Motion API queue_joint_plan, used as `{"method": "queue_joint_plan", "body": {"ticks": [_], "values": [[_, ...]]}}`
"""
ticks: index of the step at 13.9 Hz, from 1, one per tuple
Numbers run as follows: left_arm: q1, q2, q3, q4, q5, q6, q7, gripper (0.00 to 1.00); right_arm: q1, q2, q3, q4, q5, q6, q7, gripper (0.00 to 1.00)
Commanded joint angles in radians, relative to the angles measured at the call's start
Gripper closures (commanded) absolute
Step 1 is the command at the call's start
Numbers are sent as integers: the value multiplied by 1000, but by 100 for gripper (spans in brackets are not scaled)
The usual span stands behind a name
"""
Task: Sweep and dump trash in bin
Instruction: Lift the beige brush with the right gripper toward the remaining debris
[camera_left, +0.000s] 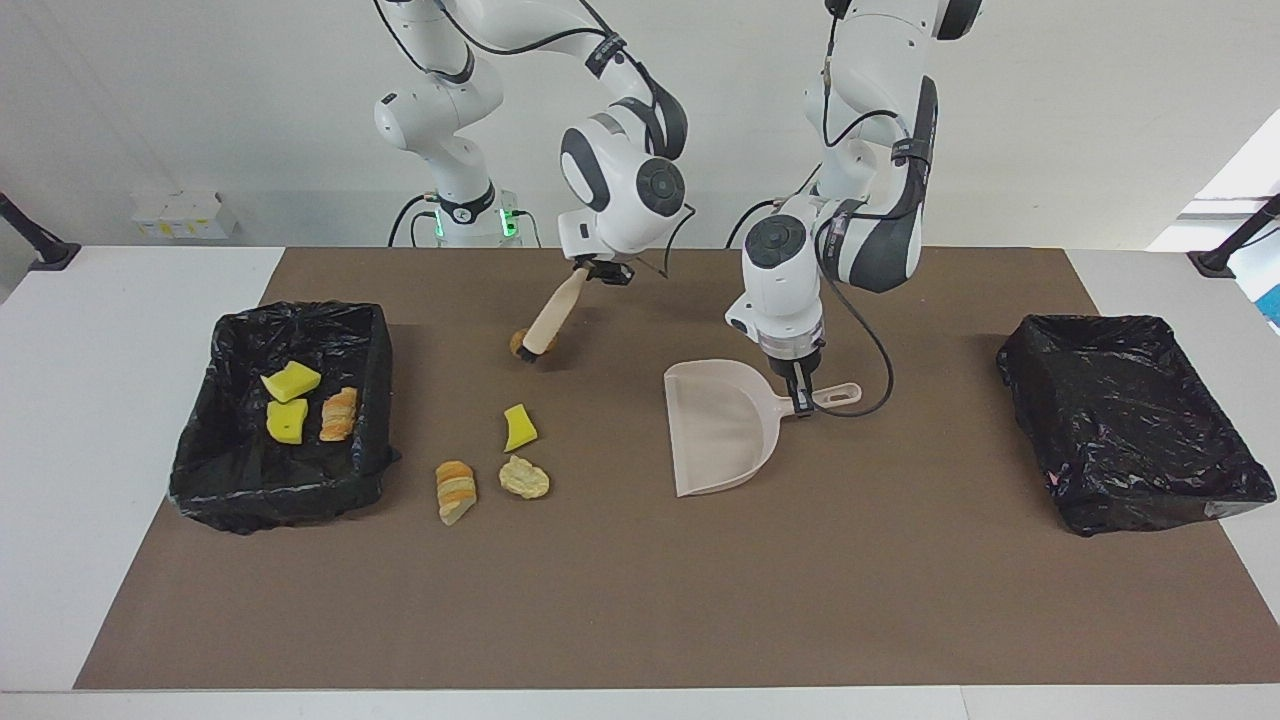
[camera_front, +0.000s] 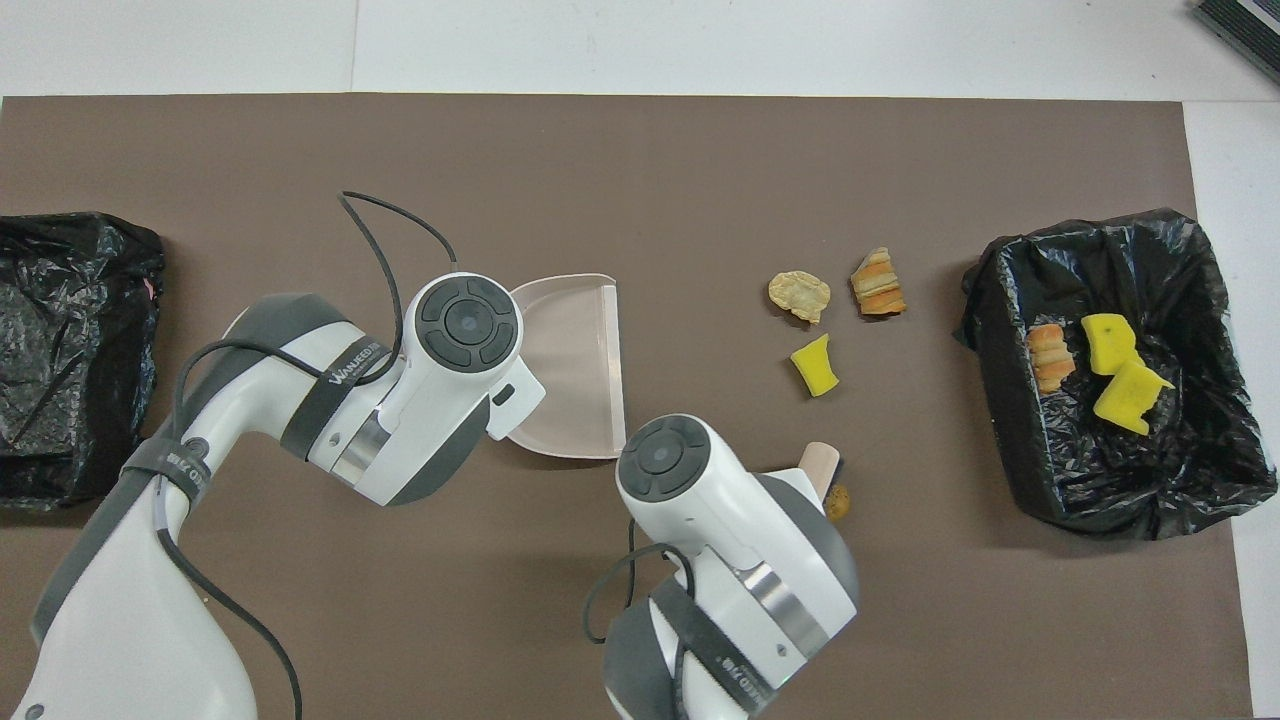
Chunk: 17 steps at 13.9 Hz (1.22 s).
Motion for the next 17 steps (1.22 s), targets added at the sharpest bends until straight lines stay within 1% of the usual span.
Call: {"method": "queue_joint_plan", "body": {"ticks": [1,2,3,5,6,8,9,11,14,16,17], "values": [[-27,-28,10,-45,18,11,-14,100,-51,-99,14,-108,-19,20,-56,100],[-27,-28,10,-45,18,11,-14,100,-50,-129,15,-160,-19,61,-59,100],[-27,-28,10,-45,18,6,-14,100,-44,-166,15,-233,-19,134,-60,100],[-27,-29,9,-47,18,0,-14,100,-48,-240,19,-391,-17,333,-82,100],[-27,-29,9,-48,18,-2,-14,100,-53,-243,19,-412,-8,386,-112,100],[-29,-39,9,-65,18,5,-14,100,-53,-229,19,-407,3,438,-140,100],[-29,-40,9,-68,18,6,-14,100,-53,-219,20,-404,4,489,-158,100],[-29,-40,9,-68,18,8,-14,100,-54,-191,19,-387,53,573,-270,100],[-27,-40,9,-68,18,9,-14,100,-65,-119,19,-292,144,624,-423,100],[-27,-40,9,-74,18,12,-14,100,-71,-73,19,-225,280,650,-520,100],[-27,-40,9,-74,18,12,-14,100,-62,-52,19,-182,303,641,-551,100]]}}
